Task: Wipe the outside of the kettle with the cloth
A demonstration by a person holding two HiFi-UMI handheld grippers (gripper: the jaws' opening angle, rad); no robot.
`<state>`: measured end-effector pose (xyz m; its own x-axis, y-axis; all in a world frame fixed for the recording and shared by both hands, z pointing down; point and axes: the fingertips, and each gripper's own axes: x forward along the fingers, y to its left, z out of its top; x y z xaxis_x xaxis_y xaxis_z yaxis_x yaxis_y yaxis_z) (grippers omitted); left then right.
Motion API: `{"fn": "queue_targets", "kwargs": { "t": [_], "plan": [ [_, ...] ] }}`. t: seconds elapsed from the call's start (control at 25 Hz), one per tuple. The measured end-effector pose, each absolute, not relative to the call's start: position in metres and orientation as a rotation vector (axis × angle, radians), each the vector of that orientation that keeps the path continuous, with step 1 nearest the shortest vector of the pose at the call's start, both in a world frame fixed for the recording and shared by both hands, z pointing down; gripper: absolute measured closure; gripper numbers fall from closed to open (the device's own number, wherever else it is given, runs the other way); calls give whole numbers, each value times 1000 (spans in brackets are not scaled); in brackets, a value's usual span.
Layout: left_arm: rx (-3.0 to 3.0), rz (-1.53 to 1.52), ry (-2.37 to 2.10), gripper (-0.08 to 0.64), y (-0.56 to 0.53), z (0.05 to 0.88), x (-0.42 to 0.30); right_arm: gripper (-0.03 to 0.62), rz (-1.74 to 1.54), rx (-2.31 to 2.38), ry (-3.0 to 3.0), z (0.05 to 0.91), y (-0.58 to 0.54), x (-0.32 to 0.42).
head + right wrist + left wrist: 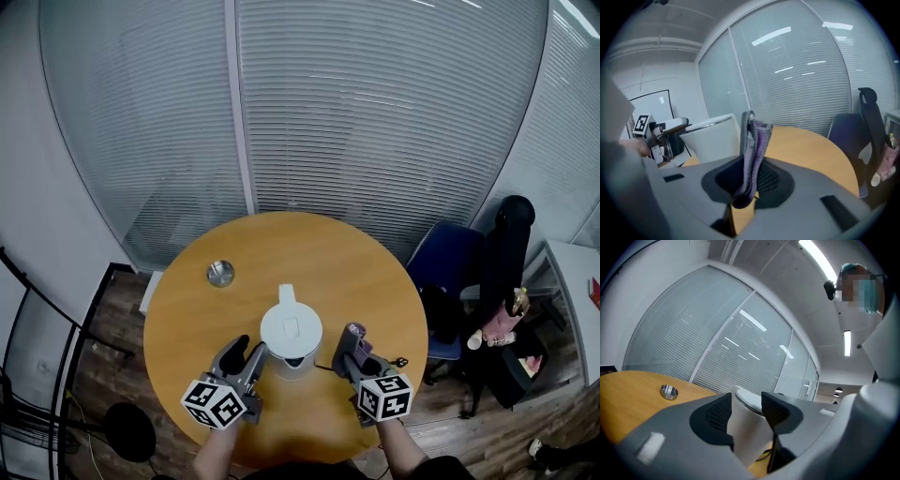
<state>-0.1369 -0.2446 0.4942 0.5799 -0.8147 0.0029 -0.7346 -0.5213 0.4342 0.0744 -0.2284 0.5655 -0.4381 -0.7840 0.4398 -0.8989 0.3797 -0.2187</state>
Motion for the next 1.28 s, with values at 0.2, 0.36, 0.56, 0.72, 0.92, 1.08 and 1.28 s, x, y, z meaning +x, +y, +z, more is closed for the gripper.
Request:
{"fn": "queue_targets", "kwargs": {
  "t": [0.2,0.36,0.56,0.72,0.92,1.08,1.28],
  "plan": [
    [2450,-238,-1231,377,-223,500,-149,528,624,1595,-2393,541,-193,67],
    [2470,-199,-1182,402,-205,511,-158,528,615,1659,-2394,531,-171,57],
    [2505,-152,-1124,462,-183,521,-166,528,605,1707,-2401,522,-150,40],
    [2532,-147,-1107,520,-167,525,-173,528,596,1724,-2406,517,-134,26],
    [2574,-117,-1096,549,-148,532,-177,528,585,1734,-2406,516,-114,12],
    [2585,-73,-1081,549,-135,541,-183,528,595,1735,-2388,521,-98,5],
    [2583,-22,-1056,549,-122,557,-186,528,620,1740,-2356,533,-84,-1]
  ]
}}
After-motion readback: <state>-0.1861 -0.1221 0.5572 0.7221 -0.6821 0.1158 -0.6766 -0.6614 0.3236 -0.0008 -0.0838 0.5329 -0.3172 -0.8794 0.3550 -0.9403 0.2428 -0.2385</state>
